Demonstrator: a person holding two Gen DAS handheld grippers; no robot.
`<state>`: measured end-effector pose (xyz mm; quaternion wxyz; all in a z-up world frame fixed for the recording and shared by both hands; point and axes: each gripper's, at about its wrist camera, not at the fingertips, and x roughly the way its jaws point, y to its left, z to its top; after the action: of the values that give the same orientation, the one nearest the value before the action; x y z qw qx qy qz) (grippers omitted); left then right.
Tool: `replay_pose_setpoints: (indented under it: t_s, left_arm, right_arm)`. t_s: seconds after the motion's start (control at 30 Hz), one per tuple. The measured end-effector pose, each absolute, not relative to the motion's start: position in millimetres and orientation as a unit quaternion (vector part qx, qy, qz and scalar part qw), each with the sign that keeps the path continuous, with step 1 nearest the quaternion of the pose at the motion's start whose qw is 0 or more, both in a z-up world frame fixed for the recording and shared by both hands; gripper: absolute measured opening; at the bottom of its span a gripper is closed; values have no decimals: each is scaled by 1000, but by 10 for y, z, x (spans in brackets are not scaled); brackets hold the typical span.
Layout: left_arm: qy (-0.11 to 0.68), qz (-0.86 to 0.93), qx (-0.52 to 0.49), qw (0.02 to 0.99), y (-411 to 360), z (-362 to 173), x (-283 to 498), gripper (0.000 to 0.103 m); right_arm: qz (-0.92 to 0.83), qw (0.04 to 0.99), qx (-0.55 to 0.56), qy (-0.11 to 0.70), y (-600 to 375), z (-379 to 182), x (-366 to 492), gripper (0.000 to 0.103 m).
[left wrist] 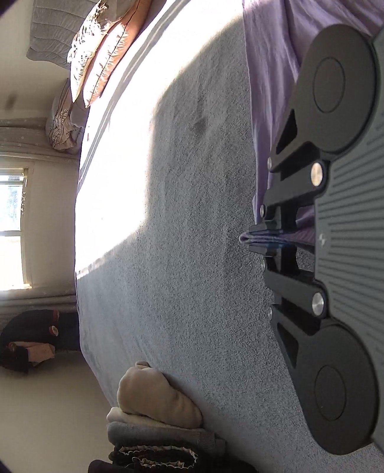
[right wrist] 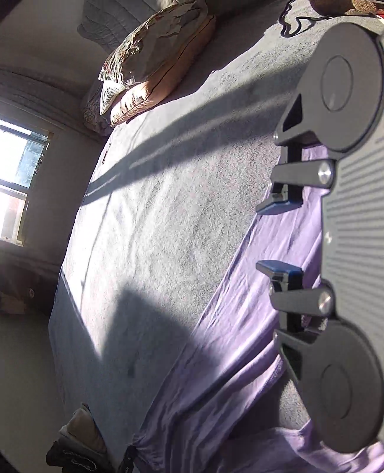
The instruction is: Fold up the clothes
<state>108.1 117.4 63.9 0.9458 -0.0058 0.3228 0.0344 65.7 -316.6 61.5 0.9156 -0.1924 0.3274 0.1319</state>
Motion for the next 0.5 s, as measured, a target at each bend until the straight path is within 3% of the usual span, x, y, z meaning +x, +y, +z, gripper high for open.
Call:
replay_pose_setpoints:
  t_s: [0.3,0.33,0.4,0.5]
  left_arm:
    - [300,40,-41,952,1369,723,1156,5]
    - [299,40,-44,952,1379,723,1166,5]
    - [297,40,-49,953,1399,722,1188,5]
    - [293,42,-62,953,1413,728,1215,5]
  right_arm:
    - [122,889,-291,333,-3138,217,1103,34]
    - [130,887,-292,334,-3116,202,1138,32]
    - [147,880,-306,333,-3061,167,1144,1]
    - [165,867,-344,322,-2951,105,1109,0]
